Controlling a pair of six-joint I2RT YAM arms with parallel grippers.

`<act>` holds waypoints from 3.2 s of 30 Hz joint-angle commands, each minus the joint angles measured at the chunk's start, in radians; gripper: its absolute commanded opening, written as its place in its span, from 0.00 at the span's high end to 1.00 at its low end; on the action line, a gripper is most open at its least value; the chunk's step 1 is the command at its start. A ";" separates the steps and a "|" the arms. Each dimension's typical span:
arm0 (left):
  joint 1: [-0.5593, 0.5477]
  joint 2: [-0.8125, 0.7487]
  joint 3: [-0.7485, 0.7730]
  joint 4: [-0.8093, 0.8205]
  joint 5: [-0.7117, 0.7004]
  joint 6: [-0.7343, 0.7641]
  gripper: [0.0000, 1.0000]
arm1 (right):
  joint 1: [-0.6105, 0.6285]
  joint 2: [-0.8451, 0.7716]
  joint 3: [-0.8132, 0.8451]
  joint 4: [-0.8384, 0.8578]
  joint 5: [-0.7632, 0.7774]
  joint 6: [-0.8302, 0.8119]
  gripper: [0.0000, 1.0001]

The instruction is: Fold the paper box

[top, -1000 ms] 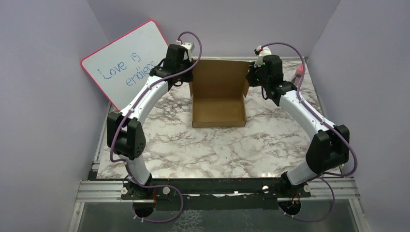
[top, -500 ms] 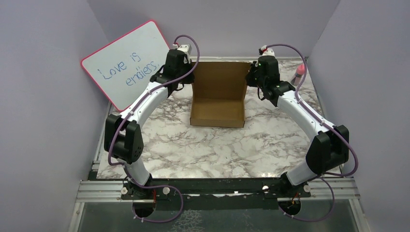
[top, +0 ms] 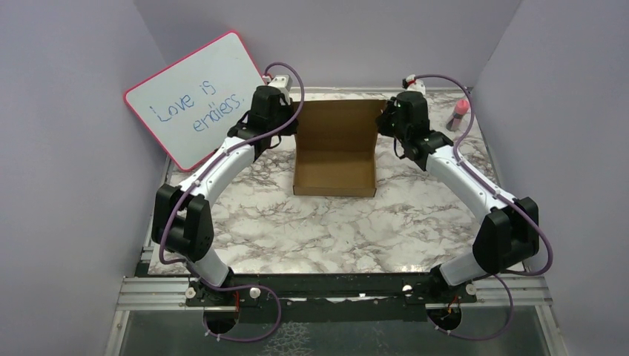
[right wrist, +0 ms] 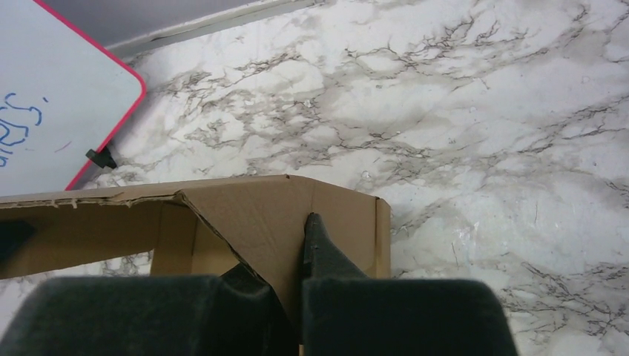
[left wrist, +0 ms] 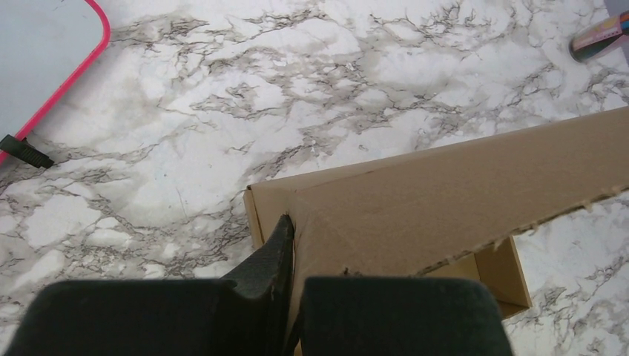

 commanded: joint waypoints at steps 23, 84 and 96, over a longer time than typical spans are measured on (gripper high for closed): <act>-0.047 -0.206 -0.396 0.207 0.074 -0.205 1.00 | 0.023 -0.190 -0.373 0.241 -0.068 0.098 0.93; 0.071 -0.575 -0.291 -0.122 -0.134 -0.009 0.01 | 0.025 -0.424 -0.265 -0.122 -0.163 -0.132 0.02; 0.144 -0.227 -0.147 -0.110 0.210 -0.031 0.09 | 0.020 -0.235 -0.248 -0.062 -0.158 -0.127 0.07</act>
